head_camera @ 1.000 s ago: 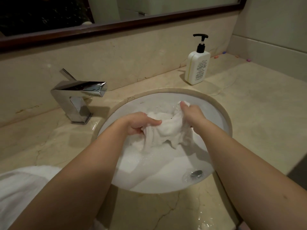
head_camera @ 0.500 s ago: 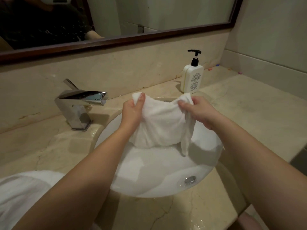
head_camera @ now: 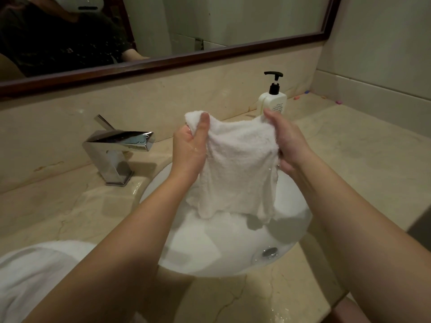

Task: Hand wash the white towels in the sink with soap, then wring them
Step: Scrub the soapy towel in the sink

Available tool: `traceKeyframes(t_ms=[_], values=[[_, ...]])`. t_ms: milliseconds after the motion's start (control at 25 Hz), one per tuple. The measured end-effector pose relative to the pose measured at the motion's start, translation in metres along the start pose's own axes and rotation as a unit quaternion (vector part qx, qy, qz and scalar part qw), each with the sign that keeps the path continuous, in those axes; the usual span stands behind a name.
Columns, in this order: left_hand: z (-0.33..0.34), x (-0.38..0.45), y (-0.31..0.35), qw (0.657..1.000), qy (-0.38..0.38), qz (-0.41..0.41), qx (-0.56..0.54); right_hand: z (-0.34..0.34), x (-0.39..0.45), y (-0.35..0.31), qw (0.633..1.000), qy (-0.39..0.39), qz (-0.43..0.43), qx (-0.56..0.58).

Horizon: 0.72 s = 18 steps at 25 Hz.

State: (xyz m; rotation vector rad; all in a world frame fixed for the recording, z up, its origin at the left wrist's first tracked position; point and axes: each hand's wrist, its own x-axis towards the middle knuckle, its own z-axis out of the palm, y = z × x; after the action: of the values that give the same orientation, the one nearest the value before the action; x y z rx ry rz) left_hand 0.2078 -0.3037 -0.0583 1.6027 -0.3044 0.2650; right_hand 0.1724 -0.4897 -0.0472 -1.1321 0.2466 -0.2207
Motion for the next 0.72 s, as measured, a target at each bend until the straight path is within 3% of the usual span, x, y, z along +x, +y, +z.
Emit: traceKeyframes(t_ms=[120,240,480,720], values=[[0.005,-0.002,-0.022,0.997,0.028,-0.051,0.044,-0.001,-0.004,0.032,0.997,0.04,0.004,-0.069],[0.022,-0.007,-0.04,0.96,0.085,-0.241,-0.113,0.005,-0.002,0.054,0.983,0.109,-0.047,-0.142],[0.043,-0.019,-0.053,0.96,0.043,-0.256,-0.103,0.039,-0.008,0.088,0.966,0.119,-0.039,-0.225],[0.04,-0.009,-0.062,0.92,0.163,-0.341,-0.109,0.032,0.002,0.086,0.962,0.198,-0.004,-0.189]])
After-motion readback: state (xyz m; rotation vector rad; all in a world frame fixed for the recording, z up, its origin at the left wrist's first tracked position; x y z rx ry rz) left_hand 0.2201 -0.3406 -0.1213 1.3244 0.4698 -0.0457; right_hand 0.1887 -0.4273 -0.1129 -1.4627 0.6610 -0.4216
